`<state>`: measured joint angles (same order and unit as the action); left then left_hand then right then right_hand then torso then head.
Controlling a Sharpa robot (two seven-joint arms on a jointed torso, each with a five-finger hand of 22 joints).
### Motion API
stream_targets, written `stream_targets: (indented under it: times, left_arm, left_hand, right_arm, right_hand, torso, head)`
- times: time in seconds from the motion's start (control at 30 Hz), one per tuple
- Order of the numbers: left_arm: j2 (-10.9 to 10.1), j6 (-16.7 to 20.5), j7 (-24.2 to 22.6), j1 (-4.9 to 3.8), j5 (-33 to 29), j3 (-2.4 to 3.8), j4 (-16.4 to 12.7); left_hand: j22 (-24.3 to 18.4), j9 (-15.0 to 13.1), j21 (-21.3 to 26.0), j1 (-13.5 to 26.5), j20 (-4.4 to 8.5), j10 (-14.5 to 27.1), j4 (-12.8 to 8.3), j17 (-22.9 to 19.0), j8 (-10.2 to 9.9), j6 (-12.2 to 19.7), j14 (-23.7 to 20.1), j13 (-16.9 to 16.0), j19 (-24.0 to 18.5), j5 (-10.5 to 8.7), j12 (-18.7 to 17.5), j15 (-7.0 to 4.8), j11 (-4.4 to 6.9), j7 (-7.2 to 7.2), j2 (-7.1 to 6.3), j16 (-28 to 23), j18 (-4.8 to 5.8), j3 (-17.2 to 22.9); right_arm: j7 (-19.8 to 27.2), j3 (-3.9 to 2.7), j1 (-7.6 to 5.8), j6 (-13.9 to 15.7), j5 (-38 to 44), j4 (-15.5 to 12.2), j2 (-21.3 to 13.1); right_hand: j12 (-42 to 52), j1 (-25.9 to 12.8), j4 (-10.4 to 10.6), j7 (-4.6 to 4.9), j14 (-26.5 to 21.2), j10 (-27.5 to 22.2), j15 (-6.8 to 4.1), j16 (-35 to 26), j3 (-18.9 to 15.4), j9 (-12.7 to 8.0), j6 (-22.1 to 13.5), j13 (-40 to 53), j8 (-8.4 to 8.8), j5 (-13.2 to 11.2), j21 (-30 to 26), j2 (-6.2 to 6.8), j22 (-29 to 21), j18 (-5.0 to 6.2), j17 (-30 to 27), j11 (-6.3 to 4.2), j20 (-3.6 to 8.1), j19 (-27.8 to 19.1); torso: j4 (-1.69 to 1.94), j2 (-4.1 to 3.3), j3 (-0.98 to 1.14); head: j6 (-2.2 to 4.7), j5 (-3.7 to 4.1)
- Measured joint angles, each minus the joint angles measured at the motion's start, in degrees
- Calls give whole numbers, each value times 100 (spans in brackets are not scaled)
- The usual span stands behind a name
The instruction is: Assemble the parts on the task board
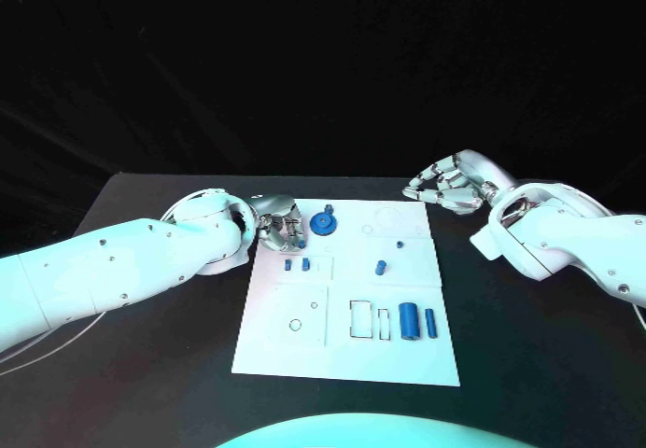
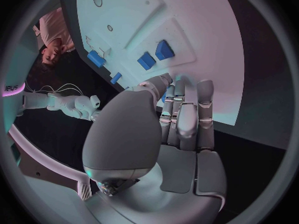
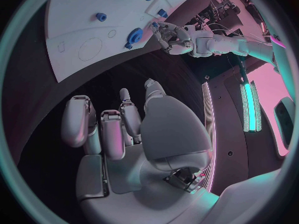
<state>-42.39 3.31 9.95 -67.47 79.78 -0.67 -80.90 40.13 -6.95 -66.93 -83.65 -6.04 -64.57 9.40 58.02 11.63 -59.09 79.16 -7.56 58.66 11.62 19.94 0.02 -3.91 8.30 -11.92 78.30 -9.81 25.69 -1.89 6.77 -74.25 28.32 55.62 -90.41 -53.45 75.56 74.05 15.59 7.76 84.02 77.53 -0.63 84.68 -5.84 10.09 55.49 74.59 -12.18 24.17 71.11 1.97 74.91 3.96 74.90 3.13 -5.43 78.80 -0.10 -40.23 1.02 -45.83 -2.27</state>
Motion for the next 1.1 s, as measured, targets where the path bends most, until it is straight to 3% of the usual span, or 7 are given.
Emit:
stream_targets:
  times: [0.7,0.73,0.8,0.9,1.1]
  left_arm:
    - [-74,11,45,1,-4,2,-5]
    - [-90,18,45,1,-5,3,-9]
    - [-132,42,41,1,-15,4,-18]
    - [-239,125,14,3,-85,41,-37]
    - [-564,326,-80,-33,-521,138,-115]
  left_hand:
    - [-33,67,0,0,-19,-41,0,-45,-126,108,-20,-1,-19,0,-54,20,-42,69,0,0,1,0]
    - [-56,76,9,0,-21,-41,0,-71,-156,124,-32,-1,-24,0,-66,32,-42,81,0,-1,1,0]
    - [-153,107,80,5,-29,-16,0,-183,-221,218,-73,5,-119,0,-92,73,-67,92,-5,-69,0,0]
    - [-478,163,271,37,-47,59,10,-665,-312,338,-309,28,-367,0,-176,97,-134,73,-37,-294,0,10]
    - [-599,173,422,37,-73,179,-17,-1424,-315,263,-659,44,-463,0,-207,126,-153,106,-37,-703,0,82]
  right_arm:
    - [0,0,0,5,0,12,-6]
    - [0,0,0,4,0,15,-7]
    - [-4,0,0,-4,0,25,-9]
    - [-15,0,0,-45,13,51,-13]
    - [-45,0,2,-335,302,77,-20]
  right_hand:
    - [-56,2,0,-22,0,-62,0,-38,0,0,-22,-93,0,0,-81,-1,-1,0,0,-12,21,-21]
    - [-225,51,-17,-10,0,-215,0,-82,-16,-5,-54,-259,-2,0,-140,-50,-18,-1,0,-9,43,-46]
    - [-1023,243,-93,4,0,-834,0,-250,-5,-12,-71,-1041,-44,-14,-384,-96,-178,122,0,-4,37,-200]
    - [-2742,681,-280,-4,-9,-1857,-32,-513,154,-32,-117,-2581,-45,-185,-712,-117,-390,133,-174,-18,61,-359]
    - [-4750,1296,-426,72,-9,-2019,-32,-657,636,-111,-43,-4301,-36,-483,-778,10,-394,133,-318,71,26,-335]
  torso:
    - [-1,-1,0]
    - [-2,-1,0]
    - [-4,-1,-1]
    - [-4,3,-3]
    - [-4,13,0]
  head:
    - [-5,13]
    - [-3,13]
    - [3,18]
    - [13,30]
    - [30,47]
